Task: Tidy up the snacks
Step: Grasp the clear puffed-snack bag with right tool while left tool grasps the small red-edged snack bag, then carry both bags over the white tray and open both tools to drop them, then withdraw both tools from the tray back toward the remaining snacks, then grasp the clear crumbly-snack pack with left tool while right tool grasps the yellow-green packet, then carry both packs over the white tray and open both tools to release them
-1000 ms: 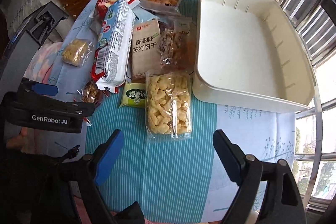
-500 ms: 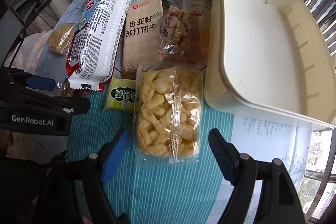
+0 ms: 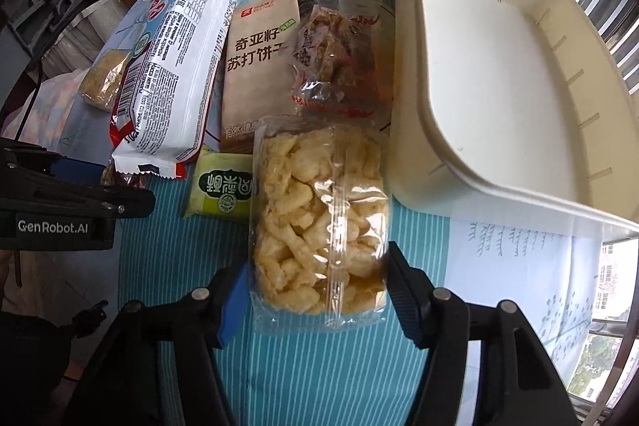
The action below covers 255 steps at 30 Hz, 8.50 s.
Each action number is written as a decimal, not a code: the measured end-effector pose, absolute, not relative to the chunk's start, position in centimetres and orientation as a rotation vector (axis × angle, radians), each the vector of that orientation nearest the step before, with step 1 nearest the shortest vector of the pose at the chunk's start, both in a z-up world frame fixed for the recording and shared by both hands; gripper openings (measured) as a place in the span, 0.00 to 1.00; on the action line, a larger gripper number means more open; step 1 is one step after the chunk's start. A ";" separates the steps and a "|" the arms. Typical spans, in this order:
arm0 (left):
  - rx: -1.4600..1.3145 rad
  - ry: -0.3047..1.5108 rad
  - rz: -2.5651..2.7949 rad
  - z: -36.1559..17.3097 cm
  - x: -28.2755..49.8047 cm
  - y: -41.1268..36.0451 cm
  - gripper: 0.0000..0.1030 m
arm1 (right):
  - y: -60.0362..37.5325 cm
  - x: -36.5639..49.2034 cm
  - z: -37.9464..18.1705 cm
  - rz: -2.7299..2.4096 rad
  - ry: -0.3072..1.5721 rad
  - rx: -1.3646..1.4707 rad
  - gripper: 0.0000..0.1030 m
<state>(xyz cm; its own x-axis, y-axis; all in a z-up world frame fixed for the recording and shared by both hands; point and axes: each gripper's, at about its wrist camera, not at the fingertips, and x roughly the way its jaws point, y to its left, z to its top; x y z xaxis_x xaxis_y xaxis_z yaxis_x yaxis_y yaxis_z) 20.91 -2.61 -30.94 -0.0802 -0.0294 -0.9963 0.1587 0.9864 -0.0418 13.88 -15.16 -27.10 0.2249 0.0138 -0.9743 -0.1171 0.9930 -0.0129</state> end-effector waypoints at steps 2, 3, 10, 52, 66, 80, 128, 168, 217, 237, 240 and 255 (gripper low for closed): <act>0.091 1.638 -0.164 -30.6 20.5 -2.3 0.45 | -15.4 13.6 -27.0 0.083 1.345 -0.084 0.60; 0.081 1.632 -0.168 -30.2 20.1 -2.1 0.40 | -15.4 13.4 -26.9 0.080 1.346 -0.083 0.60; 0.013 1.612 -0.187 -27.7 17.2 0.0 0.40 | -14.4 11.8 -25.5 0.059 1.303 -0.078 0.60; -0.124 0.832 -0.488 -3.6 13.4 -6.4 0.41 | -17.3 6.0 -6.6 -0.023 0.709 -0.049 0.60; -0.124 0.879 -0.391 -5.4 18.2 -16.7 0.41 | -25.8 10.8 -6.7 0.045 0.726 -0.115 0.60; -0.077 0.923 -0.254 -7.7 20.8 -21.2 0.61 | -30.4 14.9 -9.7 0.103 0.838 -0.158 0.62; 0.055 0.964 0.010 -7.2 10.7 0.8 0.74 | -17.2 11.6 -11.9 0.102 0.962 0.127 0.73; 0.132 1.289 -0.073 -23.1 24.6 7.7 0.82 | -11.3 11.8 -25.3 -0.094 1.236 0.434 0.73; 0.006 1.388 -0.075 -30.5 29.3 9.2 0.67 | -8.0 13.8 -28.1 -0.144 1.117 0.000 0.56; -0.040 1.341 -0.095 -23.9 21.2 10.9 0.67 | -7.9 9.8 -22.4 -0.116 1.067 0.011 0.55; -0.058 1.311 -0.119 -21.8 19.1 10.9 0.67 | -7.8 8.7 -20.6 -0.112 1.029 0.002 0.55; -0.197 1.065 -0.322 -13.8 12.2 8.7 0.67 | -6.8 5.7 -14.4 -0.091 0.867 -0.058 0.55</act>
